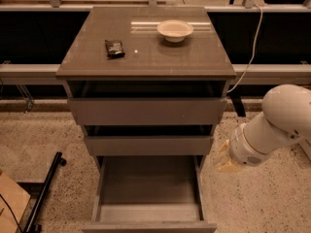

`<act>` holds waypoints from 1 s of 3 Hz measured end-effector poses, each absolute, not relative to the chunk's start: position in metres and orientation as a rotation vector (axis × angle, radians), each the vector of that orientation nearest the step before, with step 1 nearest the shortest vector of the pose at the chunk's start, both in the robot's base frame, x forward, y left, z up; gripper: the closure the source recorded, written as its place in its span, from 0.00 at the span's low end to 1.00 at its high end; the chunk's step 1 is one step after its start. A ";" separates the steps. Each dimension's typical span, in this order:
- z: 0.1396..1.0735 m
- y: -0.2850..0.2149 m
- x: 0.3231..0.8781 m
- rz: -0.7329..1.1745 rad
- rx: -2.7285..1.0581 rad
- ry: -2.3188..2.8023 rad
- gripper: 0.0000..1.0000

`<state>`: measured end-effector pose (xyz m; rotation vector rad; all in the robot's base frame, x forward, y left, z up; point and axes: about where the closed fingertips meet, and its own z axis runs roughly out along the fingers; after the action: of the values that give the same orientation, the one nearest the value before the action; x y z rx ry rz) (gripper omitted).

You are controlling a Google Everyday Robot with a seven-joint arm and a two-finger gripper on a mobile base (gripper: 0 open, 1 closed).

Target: Close bottom drawer

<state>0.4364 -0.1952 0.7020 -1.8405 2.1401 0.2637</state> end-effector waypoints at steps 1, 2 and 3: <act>0.663 -0.176 0.434 0.372 -1.845 2.130 1.00; 0.585 -0.140 0.429 0.519 -1.811 2.086 1.00; 0.521 -0.128 0.430 0.611 -1.754 2.091 1.00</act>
Offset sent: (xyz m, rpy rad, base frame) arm -0.0074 0.0914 -0.1701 0.2443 0.1100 0.0527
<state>0.4299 -0.1279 0.5209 -1.7539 2.0913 0.6112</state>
